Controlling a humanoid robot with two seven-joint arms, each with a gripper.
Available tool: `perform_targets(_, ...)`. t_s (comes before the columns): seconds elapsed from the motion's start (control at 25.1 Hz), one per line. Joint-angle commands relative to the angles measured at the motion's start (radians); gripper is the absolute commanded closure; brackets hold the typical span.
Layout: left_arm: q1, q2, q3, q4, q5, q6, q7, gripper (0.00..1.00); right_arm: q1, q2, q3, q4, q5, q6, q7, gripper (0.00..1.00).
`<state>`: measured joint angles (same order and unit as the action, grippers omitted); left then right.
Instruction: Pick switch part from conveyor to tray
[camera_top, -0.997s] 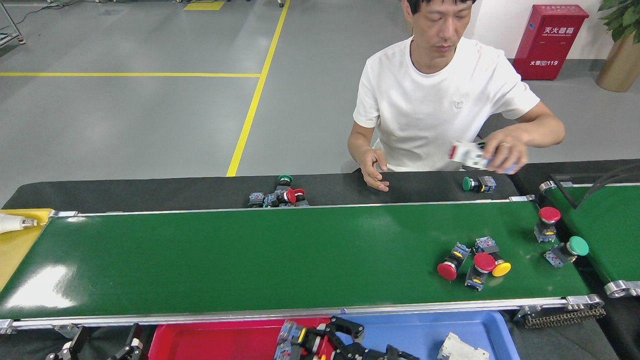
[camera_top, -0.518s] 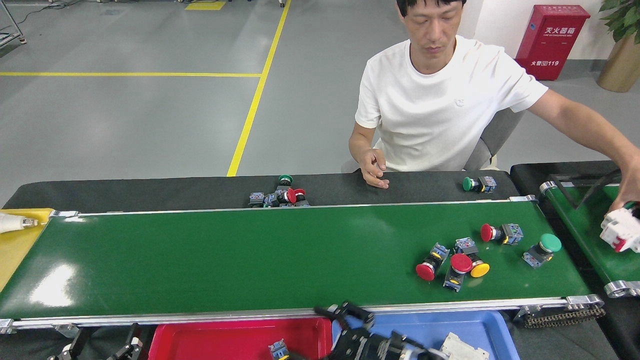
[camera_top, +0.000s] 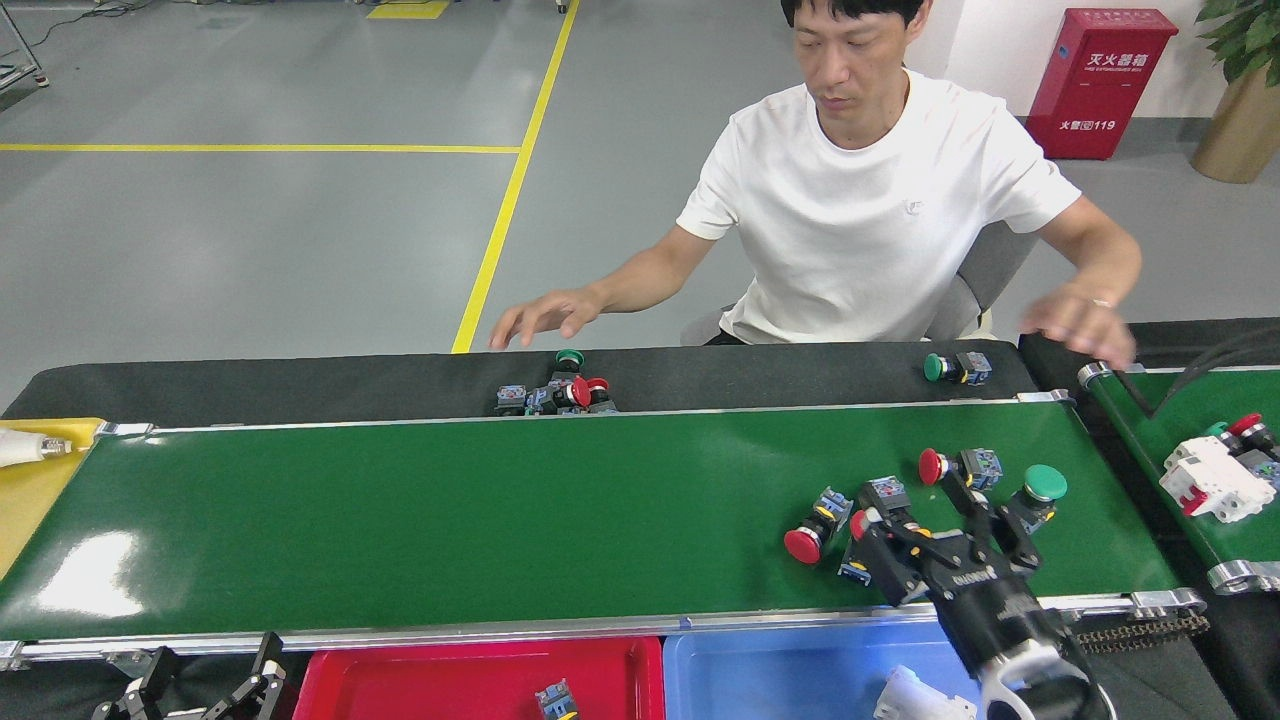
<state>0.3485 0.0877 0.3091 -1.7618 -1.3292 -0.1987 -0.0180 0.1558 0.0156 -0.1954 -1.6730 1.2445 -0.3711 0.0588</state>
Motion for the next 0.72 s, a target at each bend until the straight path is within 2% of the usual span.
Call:
perform_targets(0.0,0.000,0.004,0.005,-0.013,-0.001,-0.005,0.009,0.00,0.024,-0.008,-0.004,-0.025,-0.002,0.000,-0.037,0.03)
perform_targets(0.28,-0.009,0.007,0.004,-0.013,-0.002,-0.005,0.009,0.00,-0.002,-0.005,0.070,0.002,0.021,0.017,0.010,0.04)
perform_targets(0.4,-0.008,0.009,0.004,-0.013,-0.002,-0.005,0.009,0.00,-0.068,0.000,0.094,0.055,0.047,0.035,0.061,0.09)
perform_targets(0.68,-0.013,0.012,0.002,-0.013,-0.004,-0.004,0.007,0.00,-0.239,-0.008,0.287,0.226,0.090,0.182,0.087,0.12)
